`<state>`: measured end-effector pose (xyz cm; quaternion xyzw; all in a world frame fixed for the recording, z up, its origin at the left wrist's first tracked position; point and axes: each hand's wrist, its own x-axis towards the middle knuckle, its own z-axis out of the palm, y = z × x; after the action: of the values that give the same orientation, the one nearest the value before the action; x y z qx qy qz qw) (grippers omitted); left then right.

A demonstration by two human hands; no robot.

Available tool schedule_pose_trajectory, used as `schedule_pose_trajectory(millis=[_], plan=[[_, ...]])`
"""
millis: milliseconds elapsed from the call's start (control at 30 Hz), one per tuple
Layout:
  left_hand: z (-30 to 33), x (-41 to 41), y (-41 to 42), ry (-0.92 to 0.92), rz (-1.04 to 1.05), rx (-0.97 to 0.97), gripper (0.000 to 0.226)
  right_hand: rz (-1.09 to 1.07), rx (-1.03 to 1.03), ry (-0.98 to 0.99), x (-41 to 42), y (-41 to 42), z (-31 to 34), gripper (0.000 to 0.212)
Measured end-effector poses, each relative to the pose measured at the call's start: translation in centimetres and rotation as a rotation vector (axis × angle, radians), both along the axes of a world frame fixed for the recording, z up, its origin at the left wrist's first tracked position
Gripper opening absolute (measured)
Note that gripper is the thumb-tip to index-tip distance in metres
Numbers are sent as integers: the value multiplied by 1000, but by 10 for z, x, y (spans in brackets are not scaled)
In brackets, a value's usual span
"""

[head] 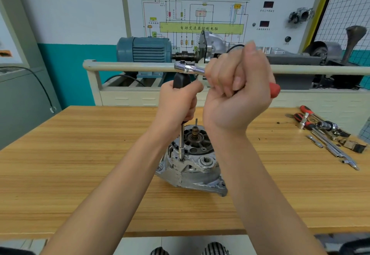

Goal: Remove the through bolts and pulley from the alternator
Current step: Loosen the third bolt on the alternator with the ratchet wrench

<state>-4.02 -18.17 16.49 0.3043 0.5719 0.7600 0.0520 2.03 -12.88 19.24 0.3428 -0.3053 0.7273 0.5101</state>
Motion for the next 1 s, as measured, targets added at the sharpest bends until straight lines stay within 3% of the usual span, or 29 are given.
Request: schedule_pose_trajectory(millis=[133, 267, 433, 567, 700, 833, 1000], plan=[[-1, -4, -10, 41, -213, -15, 42, 365, -64, -115, 0, 26, 7, 54], [4, -8, -14, 39, -328, -87, 36, 701, -221, -292, -16, 50, 16, 54], [6, -8, -11, -5, -396, -106, 40, 915, -342, -339, -34, 60, 16, 55], [5, -9, -12, -48, -318, -94, 46, 786, -311, -288, -22, 48, 16, 50], [3, -5, -3, -48, -114, -58, 48, 406, -155, -192, -7, 25, 10, 60], [3, -2, 2, -29, -4, -44, 44, 64, -46, -30, -4, 2, 5, 36], [2, -6, -6, -10, -109, -61, 44, 314, -33, -110, -9, 23, 11, 51]])
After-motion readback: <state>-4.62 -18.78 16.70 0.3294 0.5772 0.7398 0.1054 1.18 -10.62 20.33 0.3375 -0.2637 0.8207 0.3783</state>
